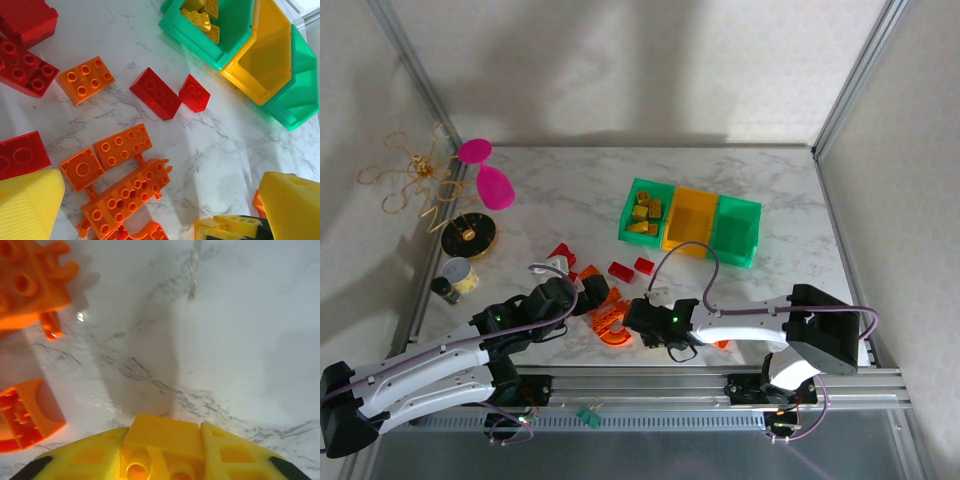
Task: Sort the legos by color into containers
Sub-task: Pick up the lego from the bottom-center of the table, then place the lego in the container.
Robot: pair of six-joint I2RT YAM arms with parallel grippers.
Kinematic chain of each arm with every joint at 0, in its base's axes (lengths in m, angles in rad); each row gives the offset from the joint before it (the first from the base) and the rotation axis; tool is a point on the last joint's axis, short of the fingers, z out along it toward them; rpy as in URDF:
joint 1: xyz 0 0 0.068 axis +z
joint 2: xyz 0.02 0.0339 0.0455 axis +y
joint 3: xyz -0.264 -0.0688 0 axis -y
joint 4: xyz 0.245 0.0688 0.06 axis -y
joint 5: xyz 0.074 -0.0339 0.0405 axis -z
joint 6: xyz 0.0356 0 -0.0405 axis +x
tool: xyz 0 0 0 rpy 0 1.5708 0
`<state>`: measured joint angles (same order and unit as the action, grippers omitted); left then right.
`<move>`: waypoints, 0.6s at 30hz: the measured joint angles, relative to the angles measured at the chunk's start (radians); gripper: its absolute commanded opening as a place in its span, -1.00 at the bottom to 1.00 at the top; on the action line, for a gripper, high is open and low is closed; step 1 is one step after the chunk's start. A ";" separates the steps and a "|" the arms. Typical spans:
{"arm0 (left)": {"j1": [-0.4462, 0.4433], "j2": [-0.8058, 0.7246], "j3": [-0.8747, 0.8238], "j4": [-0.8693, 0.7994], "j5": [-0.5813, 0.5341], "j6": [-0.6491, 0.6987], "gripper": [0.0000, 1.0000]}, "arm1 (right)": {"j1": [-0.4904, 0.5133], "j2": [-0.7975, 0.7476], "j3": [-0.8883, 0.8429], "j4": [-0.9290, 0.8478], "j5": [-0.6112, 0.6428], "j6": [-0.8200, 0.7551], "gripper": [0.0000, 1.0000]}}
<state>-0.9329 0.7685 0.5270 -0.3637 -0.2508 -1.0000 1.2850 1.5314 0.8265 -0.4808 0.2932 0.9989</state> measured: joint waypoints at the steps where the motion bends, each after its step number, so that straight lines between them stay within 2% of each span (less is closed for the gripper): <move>1: 0.000 0.000 0.000 0.000 -0.005 0.000 0.99 | -0.005 -0.002 0.014 -0.004 0.005 -0.014 -0.42; 5: 0.000 0.001 0.002 0.000 -0.033 0.001 0.99 | -0.082 -0.043 0.068 -0.006 0.033 -0.091 -0.41; 10: 0.000 0.037 0.038 0.001 -0.080 0.004 0.99 | -0.244 -0.045 0.178 0.033 0.075 -0.236 -0.38; 14: 0.000 0.076 0.080 0.016 -0.122 0.012 0.99 | -0.361 0.031 0.293 0.106 0.085 -0.356 -0.36; 18: 0.015 0.119 0.111 0.051 -0.160 0.021 0.99 | -0.463 0.171 0.430 0.174 0.081 -0.457 -0.36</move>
<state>-0.9176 0.8875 0.6376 -0.3122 -0.4110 -0.9794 0.8219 1.7027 1.2564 -0.3065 0.3744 0.5423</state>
